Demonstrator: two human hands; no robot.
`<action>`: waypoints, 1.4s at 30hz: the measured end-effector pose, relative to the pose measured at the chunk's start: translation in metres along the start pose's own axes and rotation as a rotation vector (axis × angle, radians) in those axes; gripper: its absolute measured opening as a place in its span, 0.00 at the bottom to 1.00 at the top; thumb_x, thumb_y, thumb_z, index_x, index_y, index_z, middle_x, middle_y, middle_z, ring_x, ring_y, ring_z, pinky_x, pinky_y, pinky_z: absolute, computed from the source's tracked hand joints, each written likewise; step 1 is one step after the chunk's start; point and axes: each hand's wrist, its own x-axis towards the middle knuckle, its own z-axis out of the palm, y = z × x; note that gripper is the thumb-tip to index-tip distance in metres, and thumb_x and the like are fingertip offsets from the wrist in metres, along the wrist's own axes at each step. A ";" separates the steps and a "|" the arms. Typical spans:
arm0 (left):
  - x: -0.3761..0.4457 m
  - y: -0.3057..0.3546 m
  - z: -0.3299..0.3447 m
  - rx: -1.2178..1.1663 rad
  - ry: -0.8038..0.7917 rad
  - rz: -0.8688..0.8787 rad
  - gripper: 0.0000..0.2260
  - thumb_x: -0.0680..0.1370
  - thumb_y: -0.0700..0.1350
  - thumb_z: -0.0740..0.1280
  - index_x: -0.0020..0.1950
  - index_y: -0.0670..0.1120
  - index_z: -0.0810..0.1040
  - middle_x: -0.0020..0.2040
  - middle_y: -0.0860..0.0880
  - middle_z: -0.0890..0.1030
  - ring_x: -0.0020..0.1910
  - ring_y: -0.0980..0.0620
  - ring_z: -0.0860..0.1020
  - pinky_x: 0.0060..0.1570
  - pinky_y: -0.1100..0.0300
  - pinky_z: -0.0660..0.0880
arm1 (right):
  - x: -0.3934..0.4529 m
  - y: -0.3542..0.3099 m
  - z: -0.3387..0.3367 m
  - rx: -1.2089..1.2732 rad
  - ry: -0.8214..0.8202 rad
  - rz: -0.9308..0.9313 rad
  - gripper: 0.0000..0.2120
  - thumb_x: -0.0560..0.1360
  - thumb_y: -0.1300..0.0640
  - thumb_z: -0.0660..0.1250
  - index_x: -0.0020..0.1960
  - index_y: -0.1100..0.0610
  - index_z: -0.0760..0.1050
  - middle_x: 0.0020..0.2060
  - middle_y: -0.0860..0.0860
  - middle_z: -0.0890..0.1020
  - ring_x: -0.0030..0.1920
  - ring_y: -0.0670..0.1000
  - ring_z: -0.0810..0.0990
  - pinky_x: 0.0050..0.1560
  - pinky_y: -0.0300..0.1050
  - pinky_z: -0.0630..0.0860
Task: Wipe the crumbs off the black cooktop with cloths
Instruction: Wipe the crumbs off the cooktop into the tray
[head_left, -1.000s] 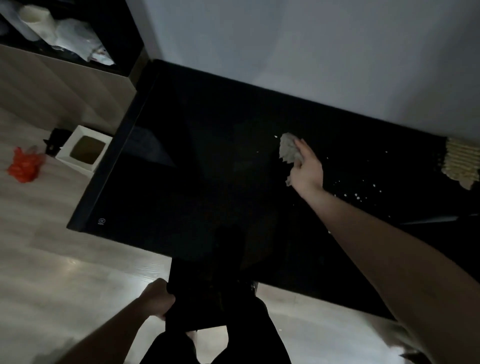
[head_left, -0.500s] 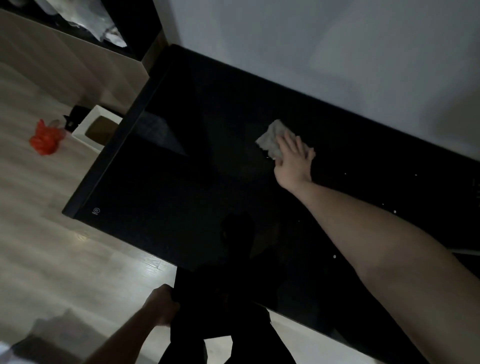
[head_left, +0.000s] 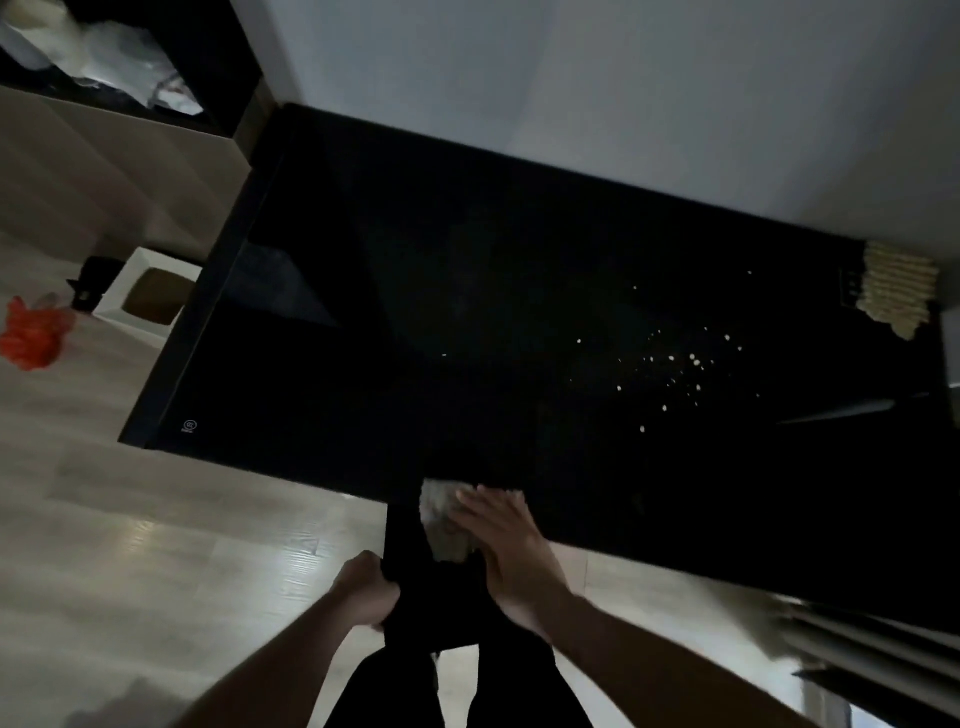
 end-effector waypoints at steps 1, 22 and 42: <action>0.003 -0.003 0.003 0.006 -0.008 0.011 0.05 0.68 0.43 0.63 0.35 0.44 0.76 0.35 0.46 0.83 0.41 0.44 0.86 0.31 0.61 0.76 | -0.015 -0.008 0.007 0.029 -0.010 0.043 0.30 0.78 0.60 0.56 0.78 0.46 0.72 0.80 0.39 0.67 0.83 0.44 0.60 0.84 0.40 0.40; -0.011 0.012 0.028 -0.057 0.014 -0.009 0.10 0.70 0.40 0.61 0.43 0.38 0.80 0.37 0.42 0.85 0.32 0.43 0.87 0.30 0.54 0.84 | -0.003 0.138 -0.225 0.055 0.660 0.574 0.31 0.81 0.68 0.61 0.79 0.46 0.69 0.80 0.46 0.69 0.80 0.48 0.68 0.78 0.42 0.64; -0.027 0.047 0.045 -0.018 0.007 0.017 0.06 0.73 0.38 0.62 0.41 0.39 0.79 0.35 0.43 0.83 0.29 0.48 0.84 0.25 0.60 0.80 | -0.071 0.049 -0.018 0.047 0.201 0.200 0.30 0.77 0.61 0.61 0.78 0.46 0.72 0.81 0.40 0.66 0.84 0.46 0.58 0.86 0.51 0.42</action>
